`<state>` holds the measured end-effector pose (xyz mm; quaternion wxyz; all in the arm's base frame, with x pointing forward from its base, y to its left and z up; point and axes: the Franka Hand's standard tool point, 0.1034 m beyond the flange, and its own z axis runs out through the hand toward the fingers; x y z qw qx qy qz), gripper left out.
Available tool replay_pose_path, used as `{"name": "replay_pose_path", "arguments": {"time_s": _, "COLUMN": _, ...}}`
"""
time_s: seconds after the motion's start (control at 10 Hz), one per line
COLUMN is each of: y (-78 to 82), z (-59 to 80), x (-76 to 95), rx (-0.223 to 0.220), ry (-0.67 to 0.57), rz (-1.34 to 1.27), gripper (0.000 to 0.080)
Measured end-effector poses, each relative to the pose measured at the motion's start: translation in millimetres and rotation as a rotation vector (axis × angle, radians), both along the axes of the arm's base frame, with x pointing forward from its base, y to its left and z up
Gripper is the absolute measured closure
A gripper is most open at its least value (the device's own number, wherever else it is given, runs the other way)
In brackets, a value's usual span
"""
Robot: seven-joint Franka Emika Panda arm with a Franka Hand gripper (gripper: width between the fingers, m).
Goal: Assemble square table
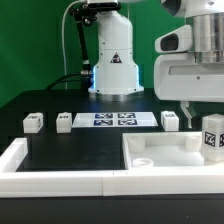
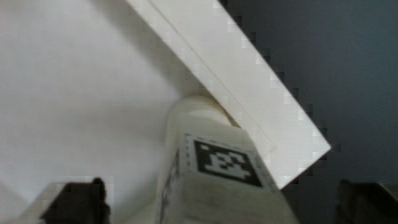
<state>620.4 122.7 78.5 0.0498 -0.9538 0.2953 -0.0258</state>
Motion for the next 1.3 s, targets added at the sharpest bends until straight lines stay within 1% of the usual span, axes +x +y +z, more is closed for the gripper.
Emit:
{"name": "replay_pose_path", "arguments": {"time_s": 0.4, "y": -0.5, "z": -2.2, "x": -0.8, "rx": -0.033, "ry": -0.03, "rz": 0.413, "gripper": 0.0151}}
{"name": "replay_pose_path", "arguments": {"time_s": 0.5, "y": 1.7, "z": -1.8, "x": -1.1, "rx": -0.039, "ry": -0.037, "rz": 0.508, "gripper": 0.0151}}
{"name": "replay_pose_path", "arguments": {"time_s": 1.1, "y": 0.5, "z": -0.7, "x": 0.7, "rx": -0.068, "ry": -0.068, "rz": 0.845, "gripper": 0.0151}}
{"name": "replay_pose_path", "arguments": {"time_s": 1.2, "y": 0.5, "z": -1.1, "x": 0.6, "rx": -0.067, "ry": -0.067, "rz": 0.837, "gripper": 0.029}}
{"name": "replay_pose_path", "arguments": {"time_s": 1.3, "y": 0.4, "z": -1.2, "x": 0.5, "rx": -0.067, "ry": -0.067, "rz": 0.837, "gripper": 0.029}}
